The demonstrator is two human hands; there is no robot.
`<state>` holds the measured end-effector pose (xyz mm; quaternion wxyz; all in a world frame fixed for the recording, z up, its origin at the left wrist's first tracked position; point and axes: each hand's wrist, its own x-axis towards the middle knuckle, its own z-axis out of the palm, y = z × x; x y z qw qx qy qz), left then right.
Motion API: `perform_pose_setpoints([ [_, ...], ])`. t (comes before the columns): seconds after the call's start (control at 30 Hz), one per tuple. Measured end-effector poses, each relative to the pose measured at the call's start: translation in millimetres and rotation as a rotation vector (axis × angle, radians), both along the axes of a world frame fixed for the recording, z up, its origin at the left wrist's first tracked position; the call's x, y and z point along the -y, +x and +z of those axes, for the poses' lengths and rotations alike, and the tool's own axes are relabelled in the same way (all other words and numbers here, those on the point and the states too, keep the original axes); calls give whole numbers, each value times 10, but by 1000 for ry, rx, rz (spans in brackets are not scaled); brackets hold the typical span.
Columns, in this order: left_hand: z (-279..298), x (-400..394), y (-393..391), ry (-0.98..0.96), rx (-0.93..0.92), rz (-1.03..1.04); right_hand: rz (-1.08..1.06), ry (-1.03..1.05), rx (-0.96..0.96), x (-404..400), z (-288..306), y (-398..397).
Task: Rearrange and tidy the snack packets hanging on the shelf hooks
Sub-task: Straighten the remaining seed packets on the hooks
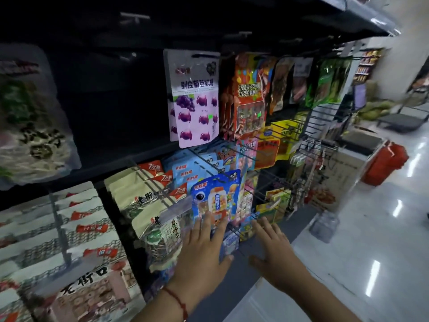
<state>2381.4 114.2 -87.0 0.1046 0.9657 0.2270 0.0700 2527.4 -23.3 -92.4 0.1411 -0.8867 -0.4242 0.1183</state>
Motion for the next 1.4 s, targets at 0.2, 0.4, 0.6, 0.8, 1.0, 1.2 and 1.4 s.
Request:
perform_pose_setpoints([
  [0.2,78,-38,512,16,0,39,43,-30,83,-281,29,756],
  [0.4,29,-9,1293,14,47,127,187,-17,147,-514,17,1697],
  [0.6,-37,-24,2039,21,121,354,330,28,93,-928,79,2692],
  [0.8,11,-40,2529,-52,221,510,399,251,-122,-1545,282,3382],
  [1.0,44,-176,2837,-131,333,628,612,183,-99,-2078,375,3584],
  [1.2,106,-193,2873,-114,317,632,664,391,-32,-1880,300,3644],
  [1.4,226,-41,2831,-119,311,603,615,514,-174,-1328,284,3585],
])
